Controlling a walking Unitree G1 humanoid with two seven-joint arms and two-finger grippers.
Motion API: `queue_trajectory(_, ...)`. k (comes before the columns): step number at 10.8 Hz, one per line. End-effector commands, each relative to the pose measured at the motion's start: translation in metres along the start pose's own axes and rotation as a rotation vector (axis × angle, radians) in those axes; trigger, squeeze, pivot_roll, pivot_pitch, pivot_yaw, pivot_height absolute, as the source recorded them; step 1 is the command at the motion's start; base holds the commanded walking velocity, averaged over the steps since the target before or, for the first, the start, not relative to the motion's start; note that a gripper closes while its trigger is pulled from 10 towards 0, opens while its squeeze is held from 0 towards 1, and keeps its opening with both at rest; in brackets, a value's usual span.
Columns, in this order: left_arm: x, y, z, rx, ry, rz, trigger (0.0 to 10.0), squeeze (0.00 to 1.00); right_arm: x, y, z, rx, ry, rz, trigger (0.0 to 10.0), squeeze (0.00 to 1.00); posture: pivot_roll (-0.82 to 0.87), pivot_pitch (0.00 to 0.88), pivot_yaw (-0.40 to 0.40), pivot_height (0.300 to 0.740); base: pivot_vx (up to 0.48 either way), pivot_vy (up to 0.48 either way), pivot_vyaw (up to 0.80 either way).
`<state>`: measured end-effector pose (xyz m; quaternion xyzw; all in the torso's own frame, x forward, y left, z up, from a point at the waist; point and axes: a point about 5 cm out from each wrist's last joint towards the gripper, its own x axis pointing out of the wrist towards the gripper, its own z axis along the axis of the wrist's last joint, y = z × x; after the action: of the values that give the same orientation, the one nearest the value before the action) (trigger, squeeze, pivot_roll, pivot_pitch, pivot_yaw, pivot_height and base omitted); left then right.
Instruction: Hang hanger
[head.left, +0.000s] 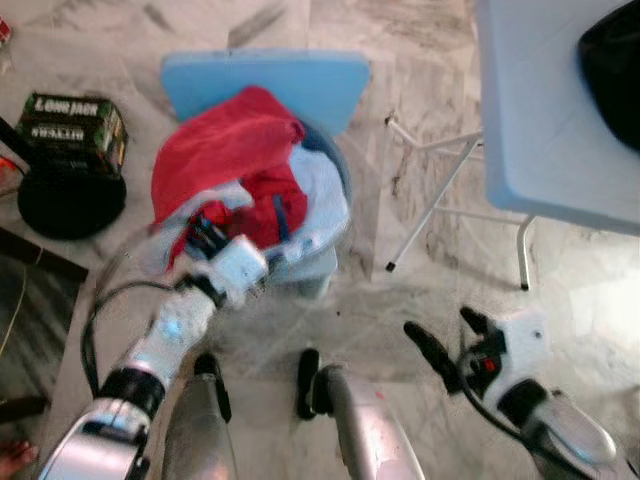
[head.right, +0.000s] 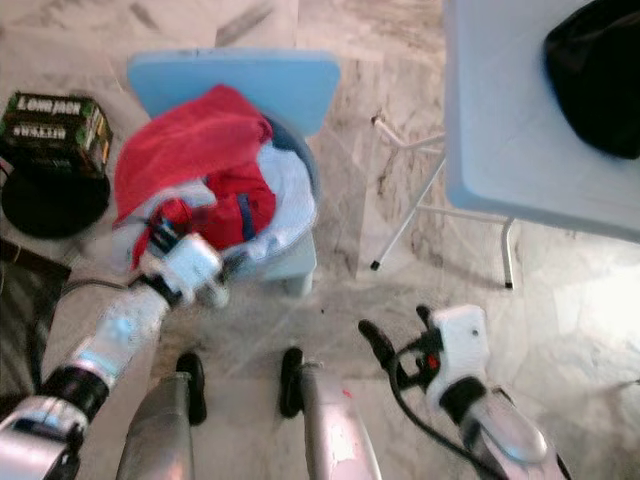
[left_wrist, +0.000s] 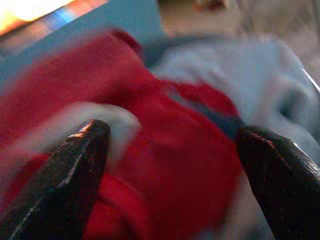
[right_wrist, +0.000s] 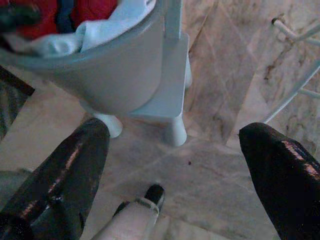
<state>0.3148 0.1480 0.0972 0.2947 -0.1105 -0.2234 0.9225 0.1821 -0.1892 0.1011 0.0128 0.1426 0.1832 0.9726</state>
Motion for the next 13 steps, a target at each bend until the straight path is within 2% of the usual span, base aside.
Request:
queue_trajectory(1, -0.006, -0.013, 0.002, -0.025, -0.01, -0.004, 10.0, 0.0, 0.001, -0.001, -0.009, 0.006, 0.028, -0.018, 10.0, 0.0, -0.15, 0.372, -0.157, 0.74, 0.0, 0.0, 0.0)
queue_trajectory(3, -0.02, -0.006, 0.013, -0.072, -0.045, 0.139, 10.0, 0.0, 0.021, -0.005, -0.006, -0.017, -0.026, -0.061, 10.0, 0.0, -0.09, 0.336, -0.139, 0.74, 0.0, 0.0, 0.0)
queue_trajectory(4, -0.029, 0.002, 0.012, -0.118, -0.007, 0.224, 10.0, 0.0, 0.031, -0.008, -0.003, -0.033, -0.06, -0.101, 10.0, 0.0, -0.06, 0.308, -0.131, 0.74, 0.0, 0.0, 0.0)
queue_trajectory(5, -0.05, 0.007, 0.005, -0.166, 0.048, 0.273, 10.0, 0.0, 0.043, -0.013, 0.004, -0.049, -0.127, -0.166, 10.0, 0.0, -0.03, 0.283, -0.123, 0.74, 0.0, 0.0, 0.0)
queue_trajectory(6, -0.058, 0.01, 0.003, -0.193, 0.077, 0.322, 10.0, 0.0, 0.05, -0.015, 0.008, -0.045, -0.156, -0.19, 10.0, 0.0, -0.02, 0.269, -0.117, 0.74, 0.0, 0.0, 0.0)
queue_trajectory(7, -0.071, 0.016, 0.009, -0.261, 0.102, 0.427, 10.0, 0.0, 0.062, -0.016, 0.015, -0.053, -0.205, -0.204, 10.0, 0.0, 0.02, 0.23, -0.11, 0.74, 0.0, 0.0, 0.0)
queue_trajectory(8, -0.075, 0.015, 0.014, -0.29, 0.108, 0.461, 10.0, 0.0, 0.069, -0.014, 0.015, -0.046, -0.226, -0.211, 10.0, 0.0, 0.05, 0.195, -0.106, 0.74, 0.0, 0.0, 0.0)
queue_trajectory(10, -0.078, 0.008, 0.013, -0.33, 0.136, 0.462, 10.0, 0.0, 0.075, -0.013, 0.016, -0.035, -0.26, -0.249, 10.0, 0.0, 0.06, 0.166, -0.1, 0.74, 0.0, 0.0, 0.0)
queue_trajectory(11, -0.075, 0.011, 0.013, -0.342, 0.143, 0.465, 10.0, 0.0, 0.081, -0.014, 0.029, -0.045, -0.323, -0.278, 10.0, 0.0, 0.06, 0.145, -0.088, 0.74, 0.0, 0.0, 0.0)
queue_trajectory(13, -0.066, 0.019, 0.018, -0.346, 0.111, 0.453, 10.0, 0.0, 0.086, -0.019, 0.04, -0.056, -0.363, -0.293, 10.0, 0.0, 0.05, 0.127, -0.08, 0.74, 0.0, 0.0, 0.0)
